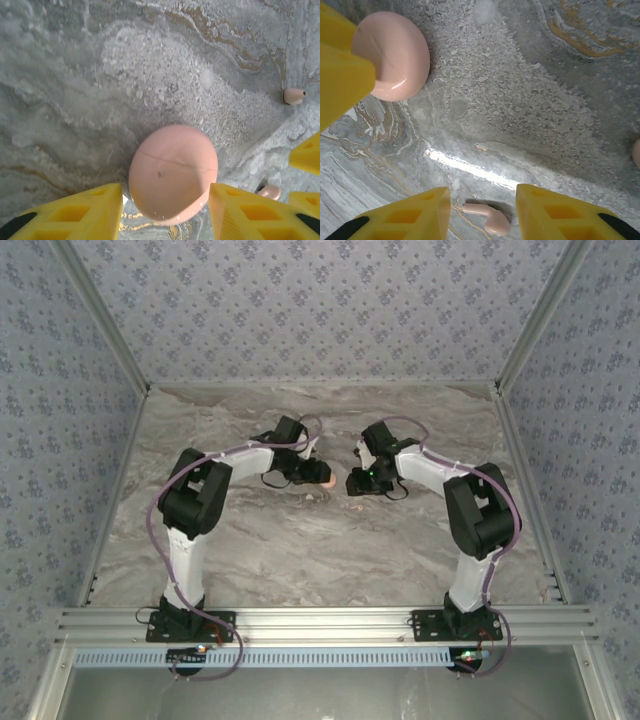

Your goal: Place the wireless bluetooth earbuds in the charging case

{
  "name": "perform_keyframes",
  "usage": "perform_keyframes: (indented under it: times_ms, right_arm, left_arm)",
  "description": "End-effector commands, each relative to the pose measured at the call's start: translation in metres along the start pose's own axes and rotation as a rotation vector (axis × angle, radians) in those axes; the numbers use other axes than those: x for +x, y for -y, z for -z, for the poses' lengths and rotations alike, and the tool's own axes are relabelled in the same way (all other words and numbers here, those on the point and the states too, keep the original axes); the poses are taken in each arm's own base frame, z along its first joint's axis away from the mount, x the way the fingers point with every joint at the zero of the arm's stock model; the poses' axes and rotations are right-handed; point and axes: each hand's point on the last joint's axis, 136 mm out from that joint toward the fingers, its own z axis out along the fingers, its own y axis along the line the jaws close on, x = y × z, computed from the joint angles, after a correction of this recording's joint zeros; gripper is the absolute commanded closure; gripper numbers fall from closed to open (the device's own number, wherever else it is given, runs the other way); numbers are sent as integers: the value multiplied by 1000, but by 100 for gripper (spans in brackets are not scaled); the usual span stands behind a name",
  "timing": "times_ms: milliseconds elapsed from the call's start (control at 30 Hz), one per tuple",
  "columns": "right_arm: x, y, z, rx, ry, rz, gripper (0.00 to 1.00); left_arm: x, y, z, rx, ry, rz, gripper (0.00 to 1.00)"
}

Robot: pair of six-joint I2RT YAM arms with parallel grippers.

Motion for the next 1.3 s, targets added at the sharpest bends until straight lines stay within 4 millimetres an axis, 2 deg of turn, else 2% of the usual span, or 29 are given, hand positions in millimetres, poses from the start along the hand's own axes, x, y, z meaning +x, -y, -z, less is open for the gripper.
perform_keyframes:
  times_ms: [0,267,467,600,800,967,1267]
  right_arm:
    - [-10,-5,-8,-30,-9,-32,62]
    - [-30,-14,-25,-55,-28,-49,72]
    - [-34,-14,-34,-43,-46,-64,78]
    - [-35,-15,-37,-43,-51,-66,79]
    - [-34,-18,-42,-43,-65,-62,79]
    - [-36,-17,-45,-28,-67,-68,79]
    - [-43,-15,-50,-9,-66,-70,79]
  left_arm:
    - [-7,24,16,73,30,-21,52]
    - [-6,27,19,86,36,-20,52]
    - [-21,12,32,29,97,11,52]
    - [-35,-1,37,-3,133,42,60]
    - [-43,-19,21,-70,112,71,86]
    - [-43,-26,8,-77,85,73,88]
    - [-19,-28,-6,-85,11,77,89]
